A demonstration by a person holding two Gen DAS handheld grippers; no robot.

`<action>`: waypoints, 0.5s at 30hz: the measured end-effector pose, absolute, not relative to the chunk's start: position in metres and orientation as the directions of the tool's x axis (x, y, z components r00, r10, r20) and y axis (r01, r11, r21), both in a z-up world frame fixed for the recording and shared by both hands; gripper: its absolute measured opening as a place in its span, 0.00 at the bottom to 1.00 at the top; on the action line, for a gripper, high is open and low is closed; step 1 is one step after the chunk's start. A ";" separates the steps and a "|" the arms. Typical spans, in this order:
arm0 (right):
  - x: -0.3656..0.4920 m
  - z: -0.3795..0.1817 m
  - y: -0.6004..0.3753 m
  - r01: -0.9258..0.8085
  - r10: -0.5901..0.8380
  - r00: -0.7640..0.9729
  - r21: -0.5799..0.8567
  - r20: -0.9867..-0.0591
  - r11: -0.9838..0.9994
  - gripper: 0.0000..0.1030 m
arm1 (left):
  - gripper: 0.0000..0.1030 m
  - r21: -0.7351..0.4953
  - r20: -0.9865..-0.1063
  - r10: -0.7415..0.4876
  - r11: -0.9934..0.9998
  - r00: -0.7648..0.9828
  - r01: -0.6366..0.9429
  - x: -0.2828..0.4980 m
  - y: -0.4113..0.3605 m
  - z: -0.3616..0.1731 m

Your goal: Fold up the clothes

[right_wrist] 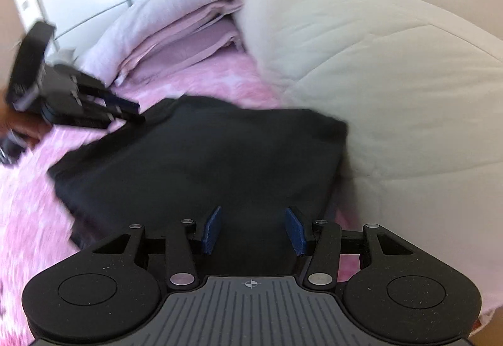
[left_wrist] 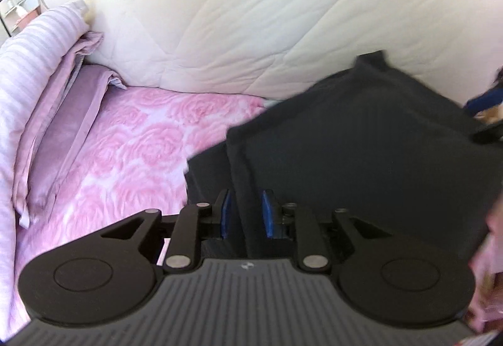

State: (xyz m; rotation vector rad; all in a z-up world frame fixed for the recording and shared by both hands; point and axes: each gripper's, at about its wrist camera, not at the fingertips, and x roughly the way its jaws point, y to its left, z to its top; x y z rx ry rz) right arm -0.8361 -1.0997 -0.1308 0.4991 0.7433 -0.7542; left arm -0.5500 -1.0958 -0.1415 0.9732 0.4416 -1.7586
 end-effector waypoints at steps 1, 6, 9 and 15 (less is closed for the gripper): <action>-0.837 -0.136 -1.093 0.767 -0.419 0.491 0.151 -0.764 0.623 0.47 | 0.18 0.131 -0.784 -0.602 -0.398 -0.151 0.908 -0.547 -1.080 -0.139; -0.847 -0.148 -1.075 0.812 -0.408 0.475 0.210 -0.780 0.544 0.47 | 0.21 0.155 -0.820 -0.560 -0.417 -0.119 0.896 -0.544 -1.051 -0.167; -0.839 -0.146 -1.068 0.828 -0.421 0.449 0.191 -0.788 0.527 0.47 | 0.22 0.157 -0.825 -0.557 -0.394 -0.099 0.906 -0.549 -1.061 -0.167; -0.831 -0.137 -1.058 0.845 -0.456 0.413 0.145 -0.788 0.515 0.48 | 0.22 0.164 -0.801 -0.594 -0.334 -0.072 0.928 -0.548 -1.038 -0.144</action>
